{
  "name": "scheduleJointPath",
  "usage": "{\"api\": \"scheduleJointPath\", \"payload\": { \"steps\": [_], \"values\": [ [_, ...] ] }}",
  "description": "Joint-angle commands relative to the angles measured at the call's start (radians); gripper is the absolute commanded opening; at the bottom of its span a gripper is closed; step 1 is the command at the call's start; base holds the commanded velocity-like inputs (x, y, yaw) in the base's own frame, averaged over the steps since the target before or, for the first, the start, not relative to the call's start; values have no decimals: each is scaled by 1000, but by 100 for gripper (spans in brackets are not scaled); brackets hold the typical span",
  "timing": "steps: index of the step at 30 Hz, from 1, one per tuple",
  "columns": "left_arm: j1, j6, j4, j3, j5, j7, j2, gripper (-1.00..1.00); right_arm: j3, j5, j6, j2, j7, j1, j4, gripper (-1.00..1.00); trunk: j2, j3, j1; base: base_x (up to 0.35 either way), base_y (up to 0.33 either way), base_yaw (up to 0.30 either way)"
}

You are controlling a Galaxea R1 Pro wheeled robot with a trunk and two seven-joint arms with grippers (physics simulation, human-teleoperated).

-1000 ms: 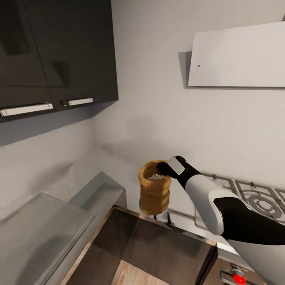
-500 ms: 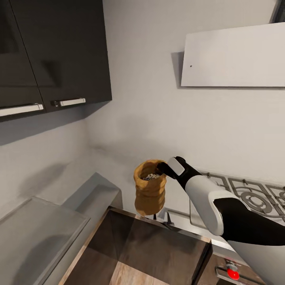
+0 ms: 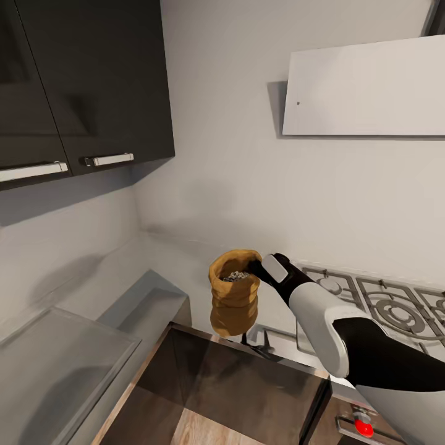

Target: In the kitchen, take the popcorn bag from the countertop, put it into the microwave, and heat it until the popcorn is cooked so the cooked popcorn ends up inside the bag.

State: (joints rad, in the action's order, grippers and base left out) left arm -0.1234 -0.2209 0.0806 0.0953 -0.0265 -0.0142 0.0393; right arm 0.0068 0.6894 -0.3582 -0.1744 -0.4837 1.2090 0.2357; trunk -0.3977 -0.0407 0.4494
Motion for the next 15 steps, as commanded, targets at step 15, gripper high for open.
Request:
{"api": "scheduleJointPath", "payload": {
  "steps": [15],
  "values": [
    [-1, -3, -1, 6, -3, -2, 0, 100, 1, 4, -15, 0, 38, -2, 1, 100, -2, -2, 1, 0, 0, 0]
  ]
}}
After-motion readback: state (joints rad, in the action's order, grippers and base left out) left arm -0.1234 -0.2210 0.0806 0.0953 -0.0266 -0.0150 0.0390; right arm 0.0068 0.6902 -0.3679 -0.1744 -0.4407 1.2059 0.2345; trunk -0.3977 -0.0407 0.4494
